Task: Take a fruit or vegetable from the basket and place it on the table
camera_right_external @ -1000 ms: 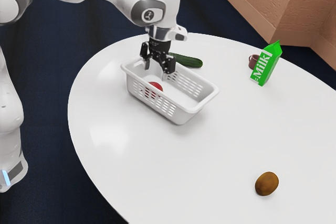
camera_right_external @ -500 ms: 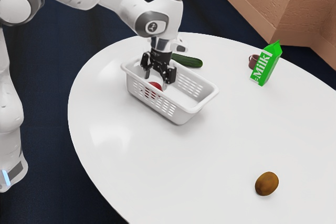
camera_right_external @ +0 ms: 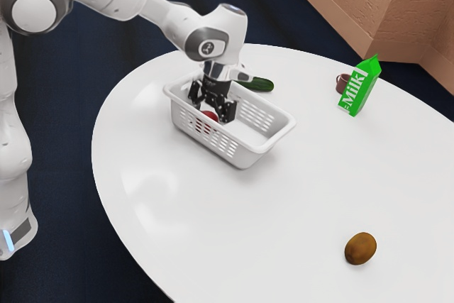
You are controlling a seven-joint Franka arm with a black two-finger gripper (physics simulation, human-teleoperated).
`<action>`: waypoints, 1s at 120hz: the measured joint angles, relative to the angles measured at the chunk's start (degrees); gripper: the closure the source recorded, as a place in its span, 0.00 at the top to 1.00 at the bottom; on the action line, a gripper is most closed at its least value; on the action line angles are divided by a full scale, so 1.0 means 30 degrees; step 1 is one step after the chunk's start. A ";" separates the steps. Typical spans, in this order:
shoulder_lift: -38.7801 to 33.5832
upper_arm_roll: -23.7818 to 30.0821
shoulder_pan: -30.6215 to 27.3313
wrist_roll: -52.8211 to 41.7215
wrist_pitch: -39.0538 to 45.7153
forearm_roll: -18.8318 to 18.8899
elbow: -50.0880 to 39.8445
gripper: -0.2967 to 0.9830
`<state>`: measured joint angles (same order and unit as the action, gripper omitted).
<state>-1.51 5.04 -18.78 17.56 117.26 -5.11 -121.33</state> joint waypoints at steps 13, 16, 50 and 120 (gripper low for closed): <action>0.0305 -0.0017 0.0004 0.0008 0.0144 0.0029 0.0044 0.76; 0.0372 -0.0025 0.0005 0.0011 0.0172 0.0030 0.0051 0.75; 0.0355 -0.0059 -0.0119 0.0194 0.0344 0.0216 0.0076 0.54; -0.3530 0.2725 0.0084 0.0490 -0.2141 0.0401 0.2993 0.52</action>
<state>-12.10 13.21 -18.53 19.03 110.83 -3.90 -112.35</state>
